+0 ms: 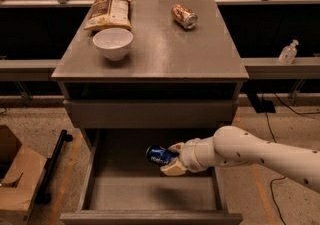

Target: Place pepsi can into middle drawer

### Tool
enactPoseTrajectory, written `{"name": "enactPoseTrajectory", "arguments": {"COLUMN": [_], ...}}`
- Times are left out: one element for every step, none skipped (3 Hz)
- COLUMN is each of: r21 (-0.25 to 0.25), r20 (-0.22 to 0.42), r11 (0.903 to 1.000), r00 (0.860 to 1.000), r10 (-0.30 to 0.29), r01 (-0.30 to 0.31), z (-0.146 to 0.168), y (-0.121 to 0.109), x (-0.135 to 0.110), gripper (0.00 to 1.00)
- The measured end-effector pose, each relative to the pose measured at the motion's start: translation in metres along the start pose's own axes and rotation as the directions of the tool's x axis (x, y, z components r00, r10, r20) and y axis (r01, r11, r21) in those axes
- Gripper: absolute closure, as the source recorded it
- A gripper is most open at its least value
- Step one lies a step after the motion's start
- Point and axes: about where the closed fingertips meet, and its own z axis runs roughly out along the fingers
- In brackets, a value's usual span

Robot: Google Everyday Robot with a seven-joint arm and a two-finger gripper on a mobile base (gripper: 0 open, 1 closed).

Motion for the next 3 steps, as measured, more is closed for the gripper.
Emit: {"name": "enactPoseTrajectory", "arguments": {"r21": [-0.018,-0.085,-0.147], "r20": [0.025,0.037,0.048], "r11": [0.9996,0.9962,0.9889], "r00": [0.999,0.999,0.998], "r10": [0.023,0.026,0.028], "r01": [-0.023,-0.023,-0.020], "z": [0.017,0.064,0.102], "y": [0.001,0.002,0.009], "x": [0.011,0.033,0.052], "gripper": [1.00,1.00,1.00]}}
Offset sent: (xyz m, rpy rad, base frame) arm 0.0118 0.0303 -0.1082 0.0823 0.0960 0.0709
